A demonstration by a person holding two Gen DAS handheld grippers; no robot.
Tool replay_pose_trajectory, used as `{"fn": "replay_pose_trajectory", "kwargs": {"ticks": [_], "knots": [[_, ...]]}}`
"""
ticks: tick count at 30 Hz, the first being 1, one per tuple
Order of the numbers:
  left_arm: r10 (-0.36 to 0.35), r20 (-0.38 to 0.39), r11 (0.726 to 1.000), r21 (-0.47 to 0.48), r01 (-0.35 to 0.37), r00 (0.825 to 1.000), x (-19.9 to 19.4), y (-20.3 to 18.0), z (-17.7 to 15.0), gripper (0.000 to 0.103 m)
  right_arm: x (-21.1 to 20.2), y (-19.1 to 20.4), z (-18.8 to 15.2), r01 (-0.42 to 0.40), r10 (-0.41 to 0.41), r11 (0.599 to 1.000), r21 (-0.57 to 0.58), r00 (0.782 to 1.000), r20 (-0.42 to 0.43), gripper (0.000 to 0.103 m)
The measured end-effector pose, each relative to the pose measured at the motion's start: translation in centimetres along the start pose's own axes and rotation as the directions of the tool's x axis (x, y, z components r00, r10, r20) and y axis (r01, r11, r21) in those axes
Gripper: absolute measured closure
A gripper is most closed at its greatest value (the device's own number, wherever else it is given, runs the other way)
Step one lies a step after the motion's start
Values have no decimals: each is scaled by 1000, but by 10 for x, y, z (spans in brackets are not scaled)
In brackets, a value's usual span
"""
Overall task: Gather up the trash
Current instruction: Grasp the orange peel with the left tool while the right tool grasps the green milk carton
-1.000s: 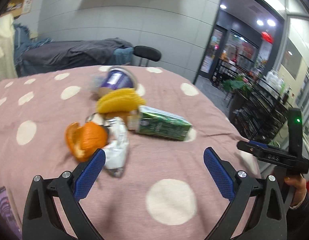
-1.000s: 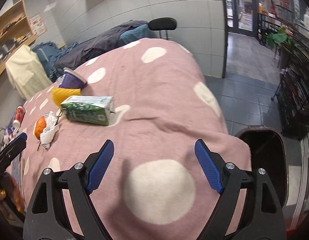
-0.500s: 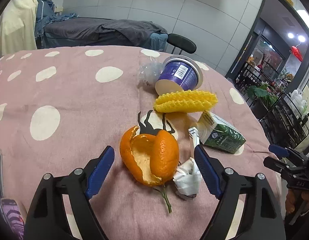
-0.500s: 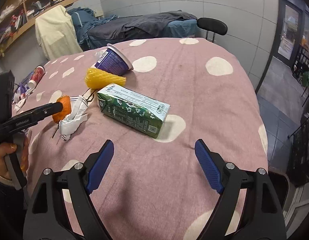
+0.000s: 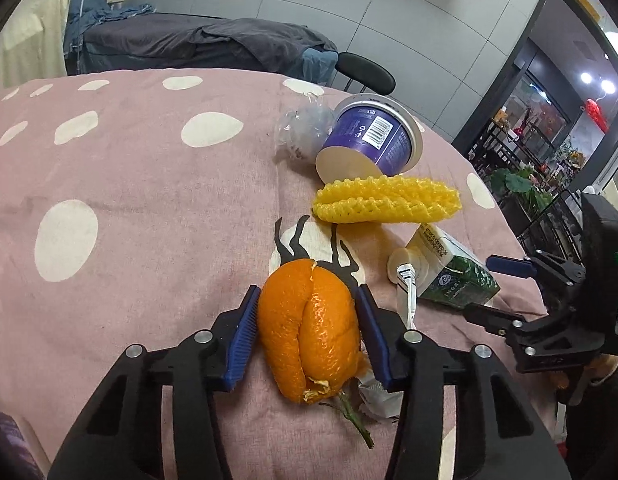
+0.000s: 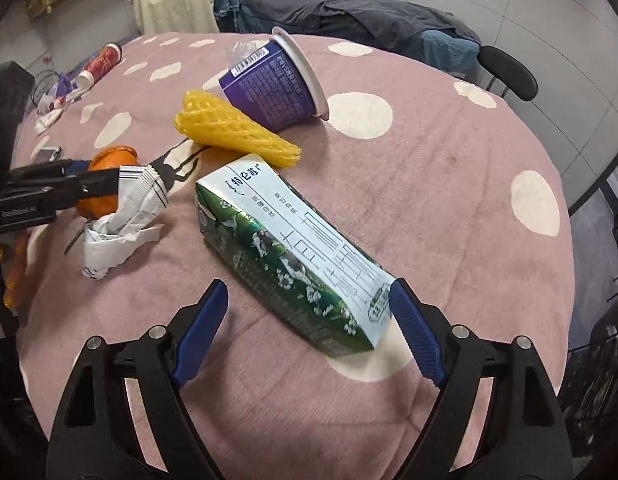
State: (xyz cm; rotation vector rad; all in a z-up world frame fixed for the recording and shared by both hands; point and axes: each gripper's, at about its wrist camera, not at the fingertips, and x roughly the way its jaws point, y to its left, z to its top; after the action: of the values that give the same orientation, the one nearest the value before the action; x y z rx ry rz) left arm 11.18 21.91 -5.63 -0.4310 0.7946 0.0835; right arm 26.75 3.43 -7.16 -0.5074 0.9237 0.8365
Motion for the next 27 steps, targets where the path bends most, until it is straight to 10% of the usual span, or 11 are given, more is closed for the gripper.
{"fn": "replay_pose_trajectory", "kwargs": {"ticks": [15, 27], "knots": [[-8, 85, 997, -74, 15, 996, -27, 3, -4, 65, 28, 24, 15, 27, -30, 947, -321, 1000, -5, 38], [-19, 203, 1000, -20, 24, 979, -68, -35, -11, 65, -52, 41, -19, 74, -33, 966, -249, 986, 165, 40]]}}
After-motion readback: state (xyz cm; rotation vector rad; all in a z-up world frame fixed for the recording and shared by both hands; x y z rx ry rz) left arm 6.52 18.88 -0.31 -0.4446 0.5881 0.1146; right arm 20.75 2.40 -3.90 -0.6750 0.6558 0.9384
